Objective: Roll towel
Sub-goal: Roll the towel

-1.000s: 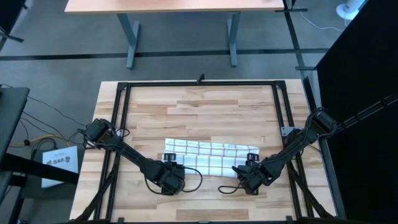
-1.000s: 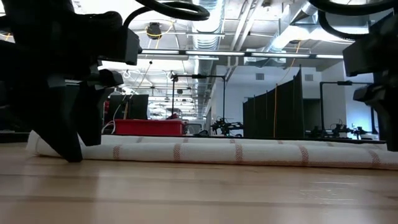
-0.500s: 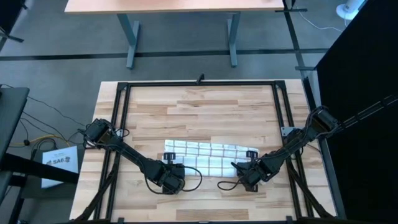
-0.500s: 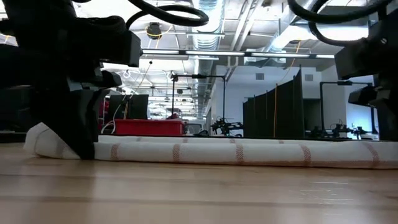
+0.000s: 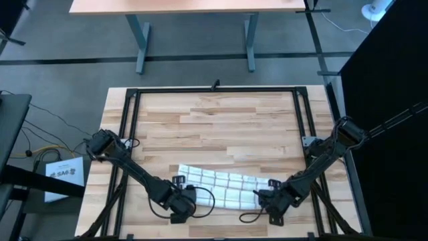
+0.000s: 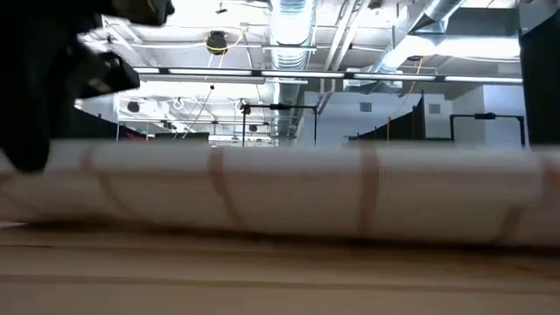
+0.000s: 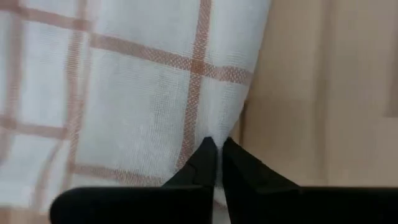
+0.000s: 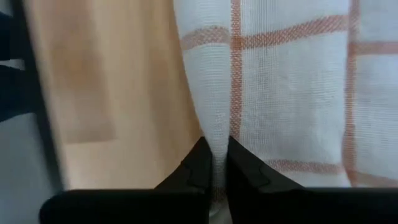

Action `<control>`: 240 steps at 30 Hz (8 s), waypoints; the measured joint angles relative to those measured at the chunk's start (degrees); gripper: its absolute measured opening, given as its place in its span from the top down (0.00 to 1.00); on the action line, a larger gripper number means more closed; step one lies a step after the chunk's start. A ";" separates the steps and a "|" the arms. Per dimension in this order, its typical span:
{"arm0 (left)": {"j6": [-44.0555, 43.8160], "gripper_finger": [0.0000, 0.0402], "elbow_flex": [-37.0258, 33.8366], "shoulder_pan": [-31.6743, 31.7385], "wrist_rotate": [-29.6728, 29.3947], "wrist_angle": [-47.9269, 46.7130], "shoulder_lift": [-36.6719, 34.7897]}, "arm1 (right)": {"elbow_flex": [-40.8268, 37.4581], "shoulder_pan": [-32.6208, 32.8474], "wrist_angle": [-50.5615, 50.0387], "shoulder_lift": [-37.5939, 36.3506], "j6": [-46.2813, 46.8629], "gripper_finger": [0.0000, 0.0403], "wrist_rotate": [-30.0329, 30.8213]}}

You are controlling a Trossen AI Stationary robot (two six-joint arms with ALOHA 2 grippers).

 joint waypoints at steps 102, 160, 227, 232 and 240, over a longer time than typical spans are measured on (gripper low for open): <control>25.31 1.00 -7.96 21.60 20.75 -2.41 -10.76 | -14.41 -21.11 -0.45 -21.54 -11.92 0.96 -7.01; 47.03 0.68 -11.48 56.27 28.59 7.73 -14.48 | -19.29 -49.05 -8.86 -31.81 -35.49 0.66 -15.90; 29.66 0.68 -35.36 51.99 16.34 4.88 -42.66 | -15.49 -52.23 -7.26 -26.64 -47.89 0.67 -4.98; 27.40 0.76 -30.65 49.39 16.43 2.41 -46.15 | -11.87 -48.74 -11.48 -26.93 -45.36 0.67 -5.07; 23.39 0.99 -24.87 40.83 14.96 4.71 -50.89 | -9.54 -40.97 -3.38 -30.96 -35.72 0.97 -8.10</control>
